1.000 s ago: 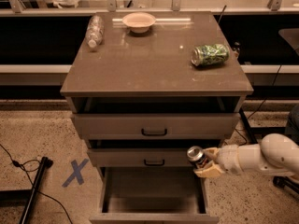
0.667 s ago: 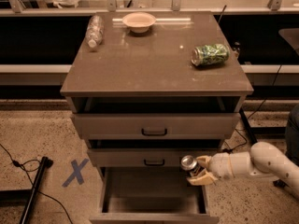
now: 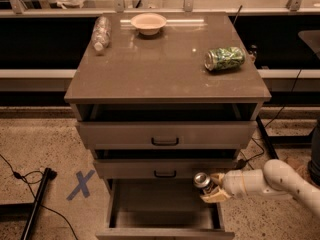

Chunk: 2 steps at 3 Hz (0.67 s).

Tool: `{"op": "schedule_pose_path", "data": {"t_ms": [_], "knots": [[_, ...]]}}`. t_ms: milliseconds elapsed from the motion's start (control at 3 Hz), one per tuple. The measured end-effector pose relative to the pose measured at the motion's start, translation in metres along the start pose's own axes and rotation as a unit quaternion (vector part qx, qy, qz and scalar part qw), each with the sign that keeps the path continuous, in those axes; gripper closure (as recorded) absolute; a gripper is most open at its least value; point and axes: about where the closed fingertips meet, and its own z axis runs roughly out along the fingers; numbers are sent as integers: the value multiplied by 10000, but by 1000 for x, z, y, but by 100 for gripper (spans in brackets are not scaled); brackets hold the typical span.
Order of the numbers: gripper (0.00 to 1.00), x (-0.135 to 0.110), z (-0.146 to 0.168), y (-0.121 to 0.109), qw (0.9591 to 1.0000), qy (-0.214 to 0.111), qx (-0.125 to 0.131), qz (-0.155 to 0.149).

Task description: Place pepsi can into bottom drawer

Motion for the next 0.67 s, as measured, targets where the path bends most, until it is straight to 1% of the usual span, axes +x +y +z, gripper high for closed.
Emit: {"op": "schedule_pose_path", "data": {"t_ms": [333,667], "knots": [[100,54,31,-12,9995,-258,191,61],[100,87,56,-17,9996,-200,204,56]]}}
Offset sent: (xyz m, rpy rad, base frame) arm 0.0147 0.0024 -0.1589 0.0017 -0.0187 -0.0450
